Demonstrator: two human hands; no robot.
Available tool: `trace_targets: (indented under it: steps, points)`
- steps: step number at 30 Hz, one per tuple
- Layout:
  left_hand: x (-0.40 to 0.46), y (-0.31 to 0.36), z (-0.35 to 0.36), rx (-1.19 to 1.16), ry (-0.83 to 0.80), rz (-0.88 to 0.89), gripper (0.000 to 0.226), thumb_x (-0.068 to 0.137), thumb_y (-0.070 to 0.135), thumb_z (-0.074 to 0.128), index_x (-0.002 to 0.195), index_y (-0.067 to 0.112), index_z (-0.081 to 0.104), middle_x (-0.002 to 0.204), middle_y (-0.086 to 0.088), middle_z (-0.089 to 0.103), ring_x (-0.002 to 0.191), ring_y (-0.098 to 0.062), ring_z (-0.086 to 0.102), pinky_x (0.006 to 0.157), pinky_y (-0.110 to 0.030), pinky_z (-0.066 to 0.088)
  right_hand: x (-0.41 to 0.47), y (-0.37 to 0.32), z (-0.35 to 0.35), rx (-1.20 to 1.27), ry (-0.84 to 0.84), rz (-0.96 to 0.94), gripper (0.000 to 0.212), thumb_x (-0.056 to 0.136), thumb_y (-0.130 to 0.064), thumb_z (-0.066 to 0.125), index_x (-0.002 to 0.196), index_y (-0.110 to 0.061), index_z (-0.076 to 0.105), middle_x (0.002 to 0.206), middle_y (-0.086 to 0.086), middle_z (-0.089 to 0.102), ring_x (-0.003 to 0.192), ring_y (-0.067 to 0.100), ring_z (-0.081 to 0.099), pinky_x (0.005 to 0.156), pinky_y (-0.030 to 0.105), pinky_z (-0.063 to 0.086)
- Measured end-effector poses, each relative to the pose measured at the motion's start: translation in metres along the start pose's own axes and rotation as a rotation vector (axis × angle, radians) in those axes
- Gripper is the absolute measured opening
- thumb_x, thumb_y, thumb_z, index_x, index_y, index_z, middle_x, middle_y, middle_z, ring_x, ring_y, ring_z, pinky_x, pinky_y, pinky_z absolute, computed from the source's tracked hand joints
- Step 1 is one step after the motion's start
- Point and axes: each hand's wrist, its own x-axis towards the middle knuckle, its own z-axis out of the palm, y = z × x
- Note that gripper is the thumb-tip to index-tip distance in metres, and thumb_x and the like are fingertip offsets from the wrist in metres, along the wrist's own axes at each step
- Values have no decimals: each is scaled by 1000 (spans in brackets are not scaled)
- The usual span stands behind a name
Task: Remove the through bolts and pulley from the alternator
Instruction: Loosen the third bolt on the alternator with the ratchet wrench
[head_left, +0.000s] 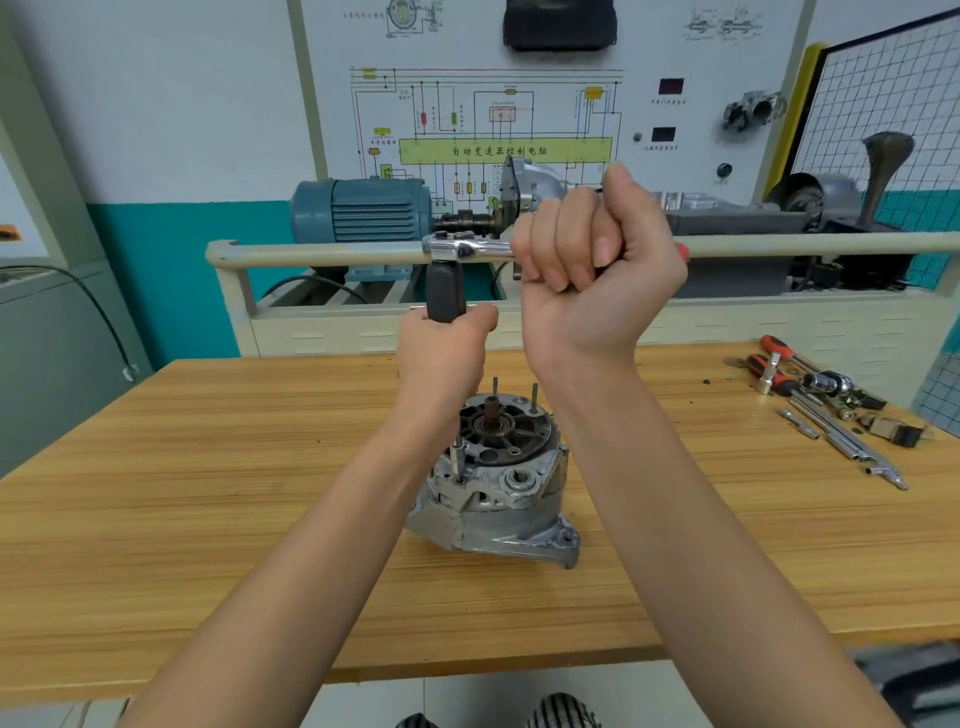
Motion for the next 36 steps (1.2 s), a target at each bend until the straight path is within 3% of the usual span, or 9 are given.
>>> trace_targets:
  steps: [6,9,12,15,22,28,31,35,36]
  points:
    - [7,11,-23,-59,-493,-54,41,75,7,60,44,21,37,40,5,29,36,-13,25,41,-18,25,35,-2,-21,280,172,354,61,95,-14,32,35,-17,32,31,-4,22,28,11,20,40,19,17]
    - [11,13,-23,-80,-572,-51,37,73,10,61,44,18,38,39,2,33,35,-15,30,42,-23,23,44,9,-34,499,292,493,61,97,-18,33,36,-16,30,31,-4,22,25,11,21,37,19,16]
    - [11,9,-18,-202,-622,-90,46,78,11,56,40,22,33,34,7,26,28,-9,22,38,-20,18,44,11,-38,529,327,461,58,95,-17,34,37,-16,31,31,-5,22,25,11,21,36,19,18]
    - [12,5,-14,-204,-501,-86,53,85,7,54,41,24,30,34,8,23,27,-7,18,36,-16,17,36,7,-32,424,326,347,56,93,-14,36,38,-18,32,33,-5,22,27,11,19,36,20,18]
    - [3,3,3,-34,189,18,33,79,1,56,63,18,33,55,-1,27,52,-16,25,49,-28,22,4,5,-1,66,81,102,63,96,-7,29,35,-20,34,33,-5,25,33,10,20,43,25,23]
    - [-4,11,-1,-76,194,15,33,80,0,54,64,17,32,56,-1,26,44,-13,21,41,-20,21,-2,2,14,-8,-28,87,55,93,-4,32,40,-17,37,36,-3,28,36,12,25,45,26,27]
    - [-4,19,-2,-129,161,20,34,82,-1,54,64,17,32,50,1,26,35,-9,21,38,-17,22,1,-1,19,-36,-51,118,38,83,-7,42,46,-15,39,42,0,32,42,16,31,49,27,33]
    - [0,32,-7,-149,122,5,33,85,2,55,64,17,34,39,8,30,32,-7,24,37,-17,23,5,-6,17,-139,-146,146,6,73,-2,49,71,-8,51,64,5,49,65,19,51,74,31,44]
    - [2,35,-11,-151,112,-12,33,86,4,56,65,18,35,39,9,30,32,-7,24,37,-18,22,4,-7,13,-225,-169,173,12,73,0,51,81,-6,54,74,7,53,76,19,55,83,32,44]
